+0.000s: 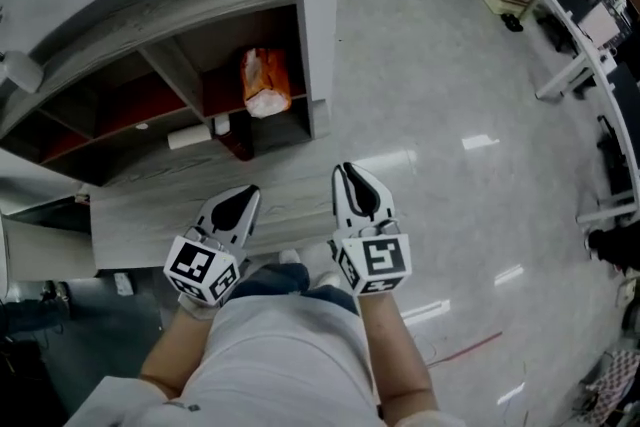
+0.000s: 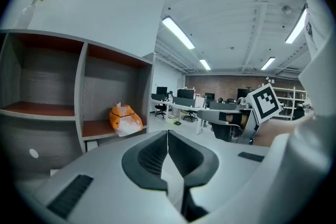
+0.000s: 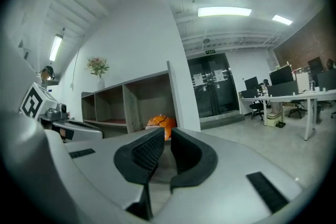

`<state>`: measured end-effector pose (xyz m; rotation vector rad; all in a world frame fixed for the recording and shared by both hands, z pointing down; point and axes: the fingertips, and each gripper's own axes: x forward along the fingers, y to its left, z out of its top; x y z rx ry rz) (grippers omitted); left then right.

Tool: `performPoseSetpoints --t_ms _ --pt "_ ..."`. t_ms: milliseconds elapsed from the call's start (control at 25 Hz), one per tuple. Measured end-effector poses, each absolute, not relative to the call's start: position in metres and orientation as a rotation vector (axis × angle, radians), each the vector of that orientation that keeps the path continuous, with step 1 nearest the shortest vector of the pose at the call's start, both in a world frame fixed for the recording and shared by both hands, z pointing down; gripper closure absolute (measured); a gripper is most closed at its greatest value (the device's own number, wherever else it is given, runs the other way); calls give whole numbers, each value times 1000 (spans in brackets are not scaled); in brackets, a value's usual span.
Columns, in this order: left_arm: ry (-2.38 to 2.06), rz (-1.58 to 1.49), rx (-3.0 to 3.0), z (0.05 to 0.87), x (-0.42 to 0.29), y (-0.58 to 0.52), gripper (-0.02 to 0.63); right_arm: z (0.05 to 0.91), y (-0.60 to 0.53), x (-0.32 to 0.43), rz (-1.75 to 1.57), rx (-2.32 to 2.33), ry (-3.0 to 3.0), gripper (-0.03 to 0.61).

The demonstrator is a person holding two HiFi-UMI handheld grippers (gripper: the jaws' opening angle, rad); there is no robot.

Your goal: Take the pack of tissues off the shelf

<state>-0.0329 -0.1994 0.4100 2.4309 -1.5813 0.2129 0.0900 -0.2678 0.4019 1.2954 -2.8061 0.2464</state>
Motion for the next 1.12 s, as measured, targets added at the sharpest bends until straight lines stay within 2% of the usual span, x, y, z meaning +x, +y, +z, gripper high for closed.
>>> performPoseSetpoints --t_ms 400,720,800,880,1120 --pt "-1649 199 2397 413 -89 -237 595 420 -333 7 155 1153 -2803 552" --pt "-1691 255 2358 429 -123 -246 595 444 -379 -32 156 1150 -2768 551" --pt "-1698 261 2346 432 -130 -247 595 451 -389 -38 172 1151 -2754 530" --pt "-1699 268 2336 436 -136 -249 595 459 -398 -44 185 1144 -2740 479" --pt "-1712 280 2299 446 -153 -253 595 475 -417 -60 201 1116 -2705 479"
